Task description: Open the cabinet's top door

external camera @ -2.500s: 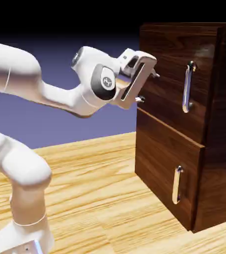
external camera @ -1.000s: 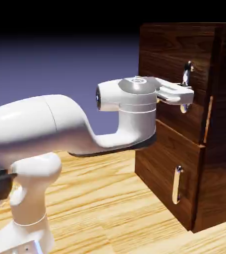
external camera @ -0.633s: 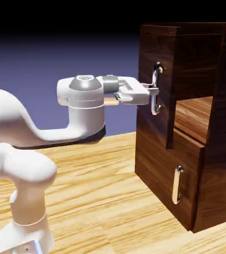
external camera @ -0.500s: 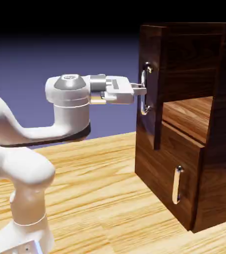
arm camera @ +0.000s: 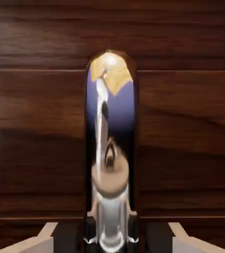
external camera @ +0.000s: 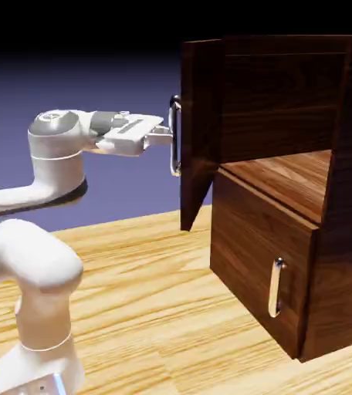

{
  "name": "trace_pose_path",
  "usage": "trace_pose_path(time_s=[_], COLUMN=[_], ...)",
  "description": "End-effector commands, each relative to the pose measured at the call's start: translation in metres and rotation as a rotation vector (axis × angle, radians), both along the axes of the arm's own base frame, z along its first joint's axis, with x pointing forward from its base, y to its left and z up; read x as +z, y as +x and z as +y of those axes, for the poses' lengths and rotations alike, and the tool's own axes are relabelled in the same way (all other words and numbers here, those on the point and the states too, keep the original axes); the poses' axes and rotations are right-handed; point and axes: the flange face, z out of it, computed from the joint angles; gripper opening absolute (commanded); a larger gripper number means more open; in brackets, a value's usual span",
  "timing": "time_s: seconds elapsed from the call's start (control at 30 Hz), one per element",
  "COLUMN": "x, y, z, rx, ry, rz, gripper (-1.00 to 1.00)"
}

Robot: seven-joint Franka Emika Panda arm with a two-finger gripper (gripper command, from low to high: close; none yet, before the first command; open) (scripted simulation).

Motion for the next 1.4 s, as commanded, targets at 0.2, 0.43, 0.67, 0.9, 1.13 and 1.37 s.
trace_pose_path(time_s=[0.2, 0.43, 0.67, 0.9, 1.13, 1.37], x=[0.000, 0.000, 0.000, 0.000, 0.000, 0.000], y=[-0.023, -0.044, -0.059, -0.060, -0.053, -0.041], z=[0.044, 0.100, 0.171, 0.240, 0.298, 0.345], rx=[-0.118, -0.264, -0.441, -0.608, -0.750, -0.868], ry=[0.000, 0.000, 0.000, 0.000, 0.000, 0.000], rz=[0.000, 0.000, 0.000, 0.000, 0.000, 0.000], gripper=[-1.00, -1.00, -1.00, -1.00, -1.00, -1.00])
